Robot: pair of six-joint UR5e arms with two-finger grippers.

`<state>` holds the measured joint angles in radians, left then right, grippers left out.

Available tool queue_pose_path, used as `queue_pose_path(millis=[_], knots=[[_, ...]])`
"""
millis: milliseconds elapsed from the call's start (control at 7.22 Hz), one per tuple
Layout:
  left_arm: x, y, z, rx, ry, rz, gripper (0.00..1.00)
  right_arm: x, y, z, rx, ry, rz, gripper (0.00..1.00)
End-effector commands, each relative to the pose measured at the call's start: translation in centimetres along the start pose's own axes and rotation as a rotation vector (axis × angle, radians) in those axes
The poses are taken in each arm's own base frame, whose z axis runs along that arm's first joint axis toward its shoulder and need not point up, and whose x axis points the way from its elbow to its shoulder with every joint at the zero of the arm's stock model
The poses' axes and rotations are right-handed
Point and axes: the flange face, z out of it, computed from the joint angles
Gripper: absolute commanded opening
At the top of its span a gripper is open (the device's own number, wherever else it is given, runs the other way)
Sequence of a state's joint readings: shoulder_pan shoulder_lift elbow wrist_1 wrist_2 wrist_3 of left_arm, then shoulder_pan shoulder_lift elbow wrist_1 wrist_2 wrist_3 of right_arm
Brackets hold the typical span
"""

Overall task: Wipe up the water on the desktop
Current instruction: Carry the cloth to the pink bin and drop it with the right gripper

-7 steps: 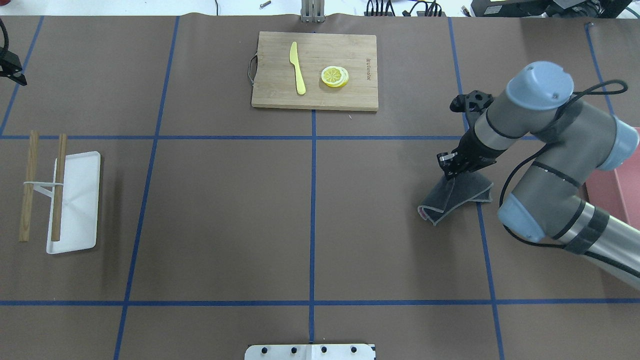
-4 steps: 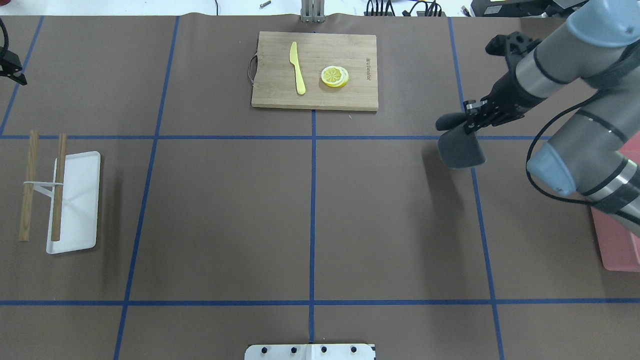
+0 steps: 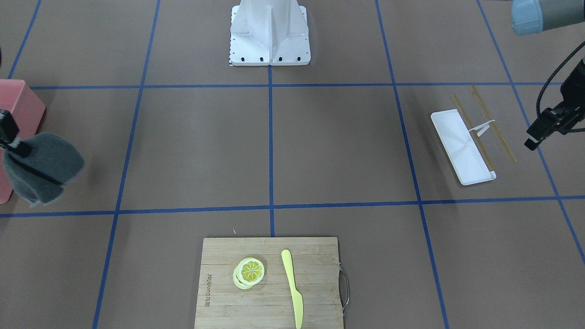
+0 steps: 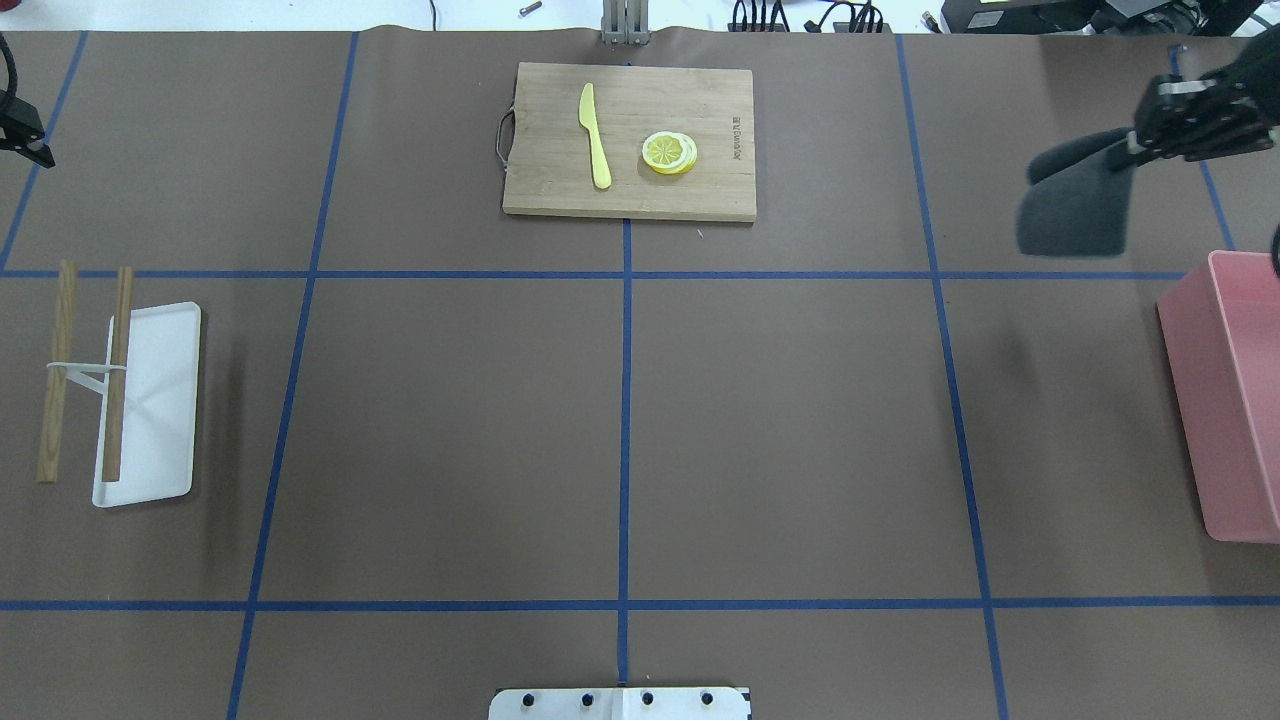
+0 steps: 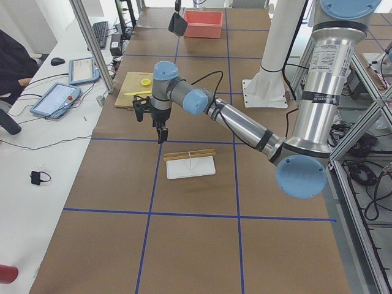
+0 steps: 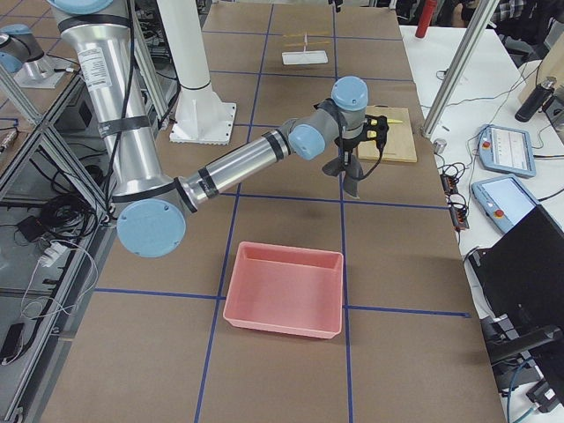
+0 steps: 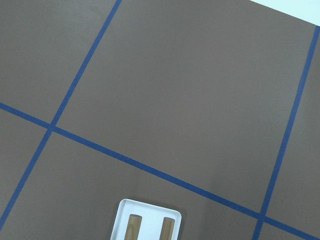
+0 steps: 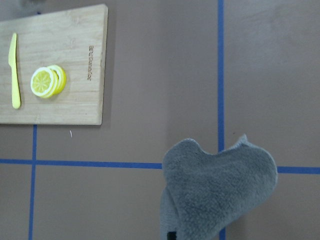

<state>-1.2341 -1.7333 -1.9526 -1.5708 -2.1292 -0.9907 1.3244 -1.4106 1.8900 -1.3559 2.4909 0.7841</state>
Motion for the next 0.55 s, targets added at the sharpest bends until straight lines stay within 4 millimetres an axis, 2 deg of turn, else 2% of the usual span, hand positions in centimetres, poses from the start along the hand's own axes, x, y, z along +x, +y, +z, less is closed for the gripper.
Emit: queue_pose_path(millis=[0, 139, 277, 416], knots=[[0.2, 0.1, -0.3, 0.003, 0.006, 0.005, 0.99, 12.6, 4.8, -5.2, 0.053, 0.067, -0.070, 0.00], [0.3, 0.1, -0.3, 0.004, 0.007, 0.005, 0.99, 16.8, 7.0, -5.1, 0.026, 0.110, -0.116, 0.00], [0.4, 0.2, -0.6, 0.007, 0.011, 0.009, 0.99, 19.9, 8.8, -4.7, -0.006, 0.178, -0.159, 0.00], [0.5, 0.3, -0.7, 0.008, 0.013, 0.010, 0.99, 21.3, 9.5, -4.0, -0.052, 0.231, -0.166, 0.00]])
